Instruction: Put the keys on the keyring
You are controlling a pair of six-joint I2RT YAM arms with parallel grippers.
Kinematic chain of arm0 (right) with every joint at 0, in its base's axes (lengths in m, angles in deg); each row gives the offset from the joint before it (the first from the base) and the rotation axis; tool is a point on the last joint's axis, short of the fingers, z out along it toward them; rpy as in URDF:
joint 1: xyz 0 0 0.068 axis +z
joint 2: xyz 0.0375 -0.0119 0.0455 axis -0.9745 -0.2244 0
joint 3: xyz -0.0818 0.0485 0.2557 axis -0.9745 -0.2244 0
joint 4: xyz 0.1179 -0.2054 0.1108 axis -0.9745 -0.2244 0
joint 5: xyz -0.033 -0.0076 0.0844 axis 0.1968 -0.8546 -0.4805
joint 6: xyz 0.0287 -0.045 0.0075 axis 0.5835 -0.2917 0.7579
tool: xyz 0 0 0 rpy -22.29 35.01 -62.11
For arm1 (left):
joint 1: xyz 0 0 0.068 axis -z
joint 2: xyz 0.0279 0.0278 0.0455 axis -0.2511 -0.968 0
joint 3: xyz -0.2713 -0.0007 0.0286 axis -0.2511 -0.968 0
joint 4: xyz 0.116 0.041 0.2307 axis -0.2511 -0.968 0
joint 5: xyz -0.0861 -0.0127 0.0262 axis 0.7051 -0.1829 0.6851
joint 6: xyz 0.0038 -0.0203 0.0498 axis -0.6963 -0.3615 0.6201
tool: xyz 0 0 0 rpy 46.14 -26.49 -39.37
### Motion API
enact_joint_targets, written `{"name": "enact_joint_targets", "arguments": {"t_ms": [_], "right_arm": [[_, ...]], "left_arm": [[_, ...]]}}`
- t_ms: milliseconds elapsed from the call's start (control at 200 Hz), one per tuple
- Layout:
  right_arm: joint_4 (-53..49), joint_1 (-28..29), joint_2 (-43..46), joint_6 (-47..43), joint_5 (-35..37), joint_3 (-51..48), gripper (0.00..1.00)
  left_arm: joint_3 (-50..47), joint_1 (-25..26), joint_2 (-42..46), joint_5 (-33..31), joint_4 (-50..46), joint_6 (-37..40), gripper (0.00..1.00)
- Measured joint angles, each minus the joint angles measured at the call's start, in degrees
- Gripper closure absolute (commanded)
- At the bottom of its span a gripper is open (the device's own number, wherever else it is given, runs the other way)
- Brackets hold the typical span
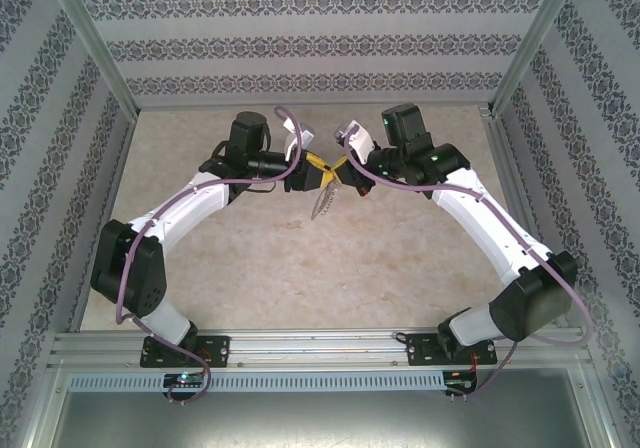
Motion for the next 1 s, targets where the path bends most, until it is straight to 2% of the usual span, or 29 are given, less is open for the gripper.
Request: {"name": "enact_joint_targets", "arguments": {"t_ms": [180, 255, 455, 665, 704, 774, 999], "right_arm": [[0.04, -0.02, 0.00, 0.00, 0.09, 0.00, 1.00], [0.07, -0.02, 0.00, 0.00, 0.13, 0.00, 1.00], [0.17, -0.17, 0.02, 0.02, 0.48, 0.00, 1.00], [0.50, -0.17, 0.17, 0.22, 1.01, 0.00, 1.00], [0.50, -0.17, 0.20, 0.28, 1.16, 0.00, 0.85], [1.46, -0.31, 0.37, 1.11, 1.70, -0.42, 0.69], [10.91, -5.11, 7.80, 8.76, -0.79, -9.57, 0.57]], "left_arm": [[0.07, 0.07, -0.22, 0.98, 0.70, -0.57, 0.79], [0.07, 0.07, -0.28, 1.07, 0.85, -1.07, 0.87], [0.04, 0.02, -0.70, 1.03, 2.10, -2.89, 1.00], [-0.79, 0.02, -0.72, 0.92, 4.83, -4.72, 1.00], [-1.03, 0.02, -0.72, 0.85, 5.53, -5.11, 1.00], [-1.68, 0.04, -0.70, 0.76, 7.15, -5.66, 1.00], [-5.11, 1.20, 0.81, -4.04, 12.00, -5.86, 1.00]]}}
